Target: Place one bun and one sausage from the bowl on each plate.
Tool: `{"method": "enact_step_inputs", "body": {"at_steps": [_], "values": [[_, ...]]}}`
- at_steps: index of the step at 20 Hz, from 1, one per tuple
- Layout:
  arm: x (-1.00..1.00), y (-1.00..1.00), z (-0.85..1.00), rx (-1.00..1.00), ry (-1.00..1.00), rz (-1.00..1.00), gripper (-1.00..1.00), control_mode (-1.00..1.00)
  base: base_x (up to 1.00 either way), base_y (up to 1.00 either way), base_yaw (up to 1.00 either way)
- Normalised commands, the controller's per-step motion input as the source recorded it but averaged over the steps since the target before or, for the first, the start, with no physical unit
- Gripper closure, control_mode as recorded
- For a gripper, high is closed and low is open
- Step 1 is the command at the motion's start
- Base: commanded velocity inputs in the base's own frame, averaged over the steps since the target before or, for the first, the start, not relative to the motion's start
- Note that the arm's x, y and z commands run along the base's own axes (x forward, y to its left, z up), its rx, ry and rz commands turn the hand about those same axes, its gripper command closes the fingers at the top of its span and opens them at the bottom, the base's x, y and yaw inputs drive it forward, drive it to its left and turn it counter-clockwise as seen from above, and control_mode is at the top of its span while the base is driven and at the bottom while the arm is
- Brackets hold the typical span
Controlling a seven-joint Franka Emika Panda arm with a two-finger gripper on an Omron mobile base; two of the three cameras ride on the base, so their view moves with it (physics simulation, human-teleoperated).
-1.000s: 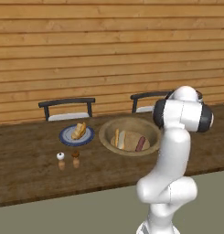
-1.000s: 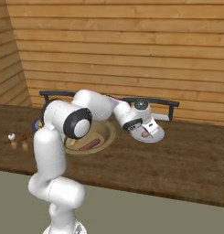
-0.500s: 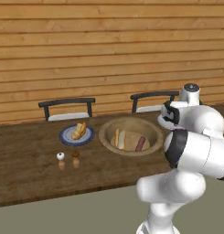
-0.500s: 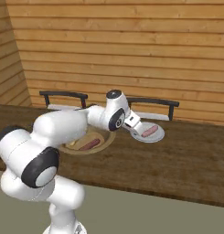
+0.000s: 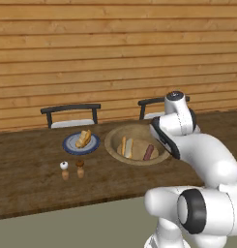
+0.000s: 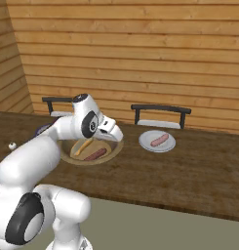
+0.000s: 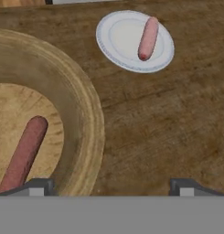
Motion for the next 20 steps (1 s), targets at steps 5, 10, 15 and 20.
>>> {"method": "enact_step_inputs", "body": {"at_steps": [5,10,15,20], "values": [[0.39,1.0,-0.28,0.16,0.02,0.18,-1.0,-1.0,0.0,0.0,0.0],[0.55,0.57,-0.41,0.02,0.15,0.19,-1.0,-1.0,0.0,0.0,0.0],[0.02,-0.25,-0.79,-0.01,0.16,0.0,-1.0,-1.0,0.0,0.0,0.0],[0.26,0.1,-0.19,0.0,0.01,0.0,-1.0,-1.0,0.0,0.0,0.0]]}}
